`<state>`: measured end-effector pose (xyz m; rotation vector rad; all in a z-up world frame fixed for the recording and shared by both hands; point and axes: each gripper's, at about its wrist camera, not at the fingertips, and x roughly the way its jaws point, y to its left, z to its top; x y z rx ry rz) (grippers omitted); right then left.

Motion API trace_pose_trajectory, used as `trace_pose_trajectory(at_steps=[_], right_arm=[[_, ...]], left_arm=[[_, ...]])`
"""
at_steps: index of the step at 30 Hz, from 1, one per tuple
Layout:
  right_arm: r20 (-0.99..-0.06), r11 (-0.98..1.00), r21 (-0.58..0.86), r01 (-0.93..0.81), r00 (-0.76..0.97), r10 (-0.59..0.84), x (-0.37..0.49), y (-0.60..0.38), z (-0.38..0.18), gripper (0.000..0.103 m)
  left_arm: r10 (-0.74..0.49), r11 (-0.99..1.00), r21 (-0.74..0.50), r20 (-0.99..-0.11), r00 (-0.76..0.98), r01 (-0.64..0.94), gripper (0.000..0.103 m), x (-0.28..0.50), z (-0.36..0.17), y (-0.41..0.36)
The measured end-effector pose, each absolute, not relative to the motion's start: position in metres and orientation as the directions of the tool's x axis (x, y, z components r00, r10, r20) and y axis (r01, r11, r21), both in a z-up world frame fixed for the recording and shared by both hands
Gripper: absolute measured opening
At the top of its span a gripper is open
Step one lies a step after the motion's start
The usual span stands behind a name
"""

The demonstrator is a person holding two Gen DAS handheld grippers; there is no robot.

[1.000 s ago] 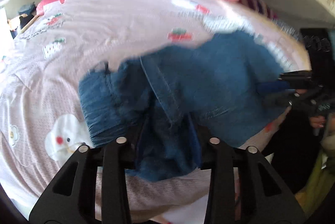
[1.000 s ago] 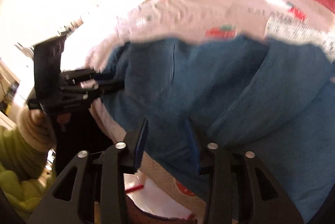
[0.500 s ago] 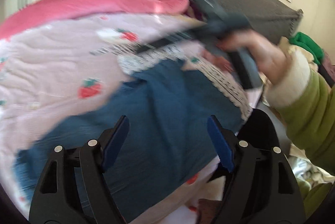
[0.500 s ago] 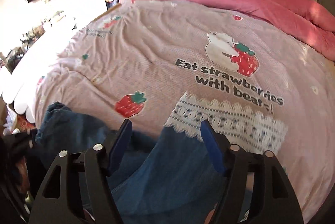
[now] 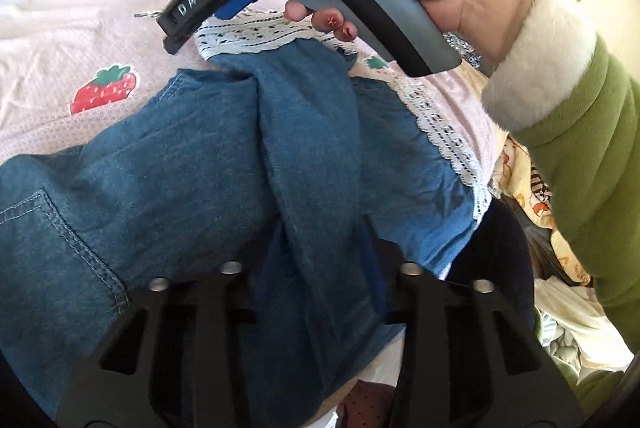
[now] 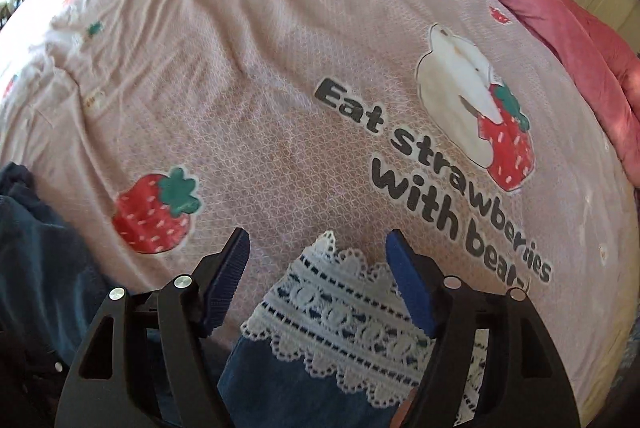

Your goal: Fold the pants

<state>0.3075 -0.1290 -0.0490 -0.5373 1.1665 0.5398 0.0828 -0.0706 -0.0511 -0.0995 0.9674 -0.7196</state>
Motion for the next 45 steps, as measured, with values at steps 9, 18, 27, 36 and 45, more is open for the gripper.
trace_pose_trajectory(at_steps=[9, 18, 27, 36, 45], right_arm=[[-0.864, 0.839, 0.068, -0.540, 0.389, 0.320, 0.284, -0.204, 0.014, 0.007], [-0.701, 0.886, 0.309, -0.346, 0.547, 0.458, 0.173, -0.366, 0.059, 0.007], [-0.696, 0.854, 0.454, -0.253, 0.497, 0.518, 0.087, -0.426, -0.009, 0.011], [-0.721, 0.863, 0.450, -0.228, 0.478, 0.502, 0.053, -0.438, -0.035, 0.014], [-0.744, 0.856, 0.424, -0.295, 0.425, 0.515, 0.022, -0.442, -0.029, 0.007]], left_arm=[[-0.609, 0.765, -0.406, -0.708, 0.357, 0.500, 0.005, 0.089, -0.052, -0.065], [-0.610, 0.749, -0.359, -0.701, 0.369, 0.557, 0.005, 0.077, -0.041, -0.074], [-0.551, 0.744, -0.236, -0.745, 0.375, 0.625, 0.005, 0.056, -0.037, -0.099], [-0.487, 0.726, -0.113, -0.781, 0.391, 0.678, 0.005, 0.039, -0.037, -0.104], [-0.458, 0.676, -0.032, -0.801, 0.386, 0.736, 0.004, 0.020, -0.040, -0.100]])
